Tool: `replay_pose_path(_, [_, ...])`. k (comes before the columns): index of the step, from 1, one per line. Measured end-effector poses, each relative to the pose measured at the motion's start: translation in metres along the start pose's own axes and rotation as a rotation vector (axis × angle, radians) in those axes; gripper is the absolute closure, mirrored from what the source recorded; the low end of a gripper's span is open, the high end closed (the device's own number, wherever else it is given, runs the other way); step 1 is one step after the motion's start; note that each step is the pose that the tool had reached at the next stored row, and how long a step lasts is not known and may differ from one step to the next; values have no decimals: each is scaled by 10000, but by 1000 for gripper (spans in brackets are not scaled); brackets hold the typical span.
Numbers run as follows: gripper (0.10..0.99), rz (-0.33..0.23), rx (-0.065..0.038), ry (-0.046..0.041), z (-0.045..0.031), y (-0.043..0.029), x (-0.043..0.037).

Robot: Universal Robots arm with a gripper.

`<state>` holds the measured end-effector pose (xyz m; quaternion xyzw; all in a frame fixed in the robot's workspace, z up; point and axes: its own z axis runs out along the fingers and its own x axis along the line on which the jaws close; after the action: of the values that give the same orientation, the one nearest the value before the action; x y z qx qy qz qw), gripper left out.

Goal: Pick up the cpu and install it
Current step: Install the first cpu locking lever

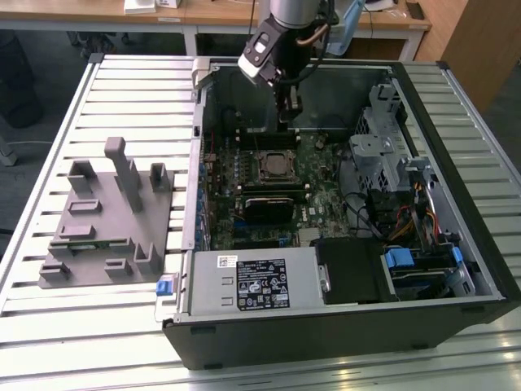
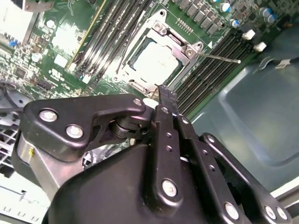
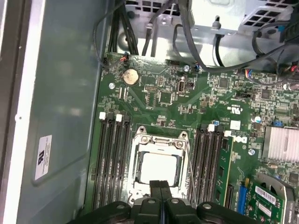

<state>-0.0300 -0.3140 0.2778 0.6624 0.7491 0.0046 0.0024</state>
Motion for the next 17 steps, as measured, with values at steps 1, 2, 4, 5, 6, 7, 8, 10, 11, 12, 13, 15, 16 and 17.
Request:
replay_pose_path(1, [980,-178,2,0,-1,0,0])
replay_pose_path(2, [980,-358,2,2,-1,0,0])
replay_pose_path(4, [980,-717,3,6,0,-1,0])
replay_pose_path(5, [980,-897,3,8,0,-1,0])
replay_pose_path(6, [980,-1094,4,9,1,0,0])
replay_pose_path(7, [980,-1269,5,11,1,-1,0])
replay_pose_path(8, [980,-1453,5,13,2,-1,0])
replay_pose_path(10, [980,-1813,6,17,4,-1,0])
replay_pose_path(11, [980,-1994,7,18,4,-1,0])
replay_pose_path(12, [980,-2172,6,21,6,-1,0])
replay_pose_path(13, [980,-2363,6,21,9,0,0])
replay_pose_path(15, [980,-2679,11,10,14,0,0])
replay_pose_path(16, [980,-2833,16,-3,16,0,0])
replay_pose_path(17, [980,-2987,21,-17,18,0,0])
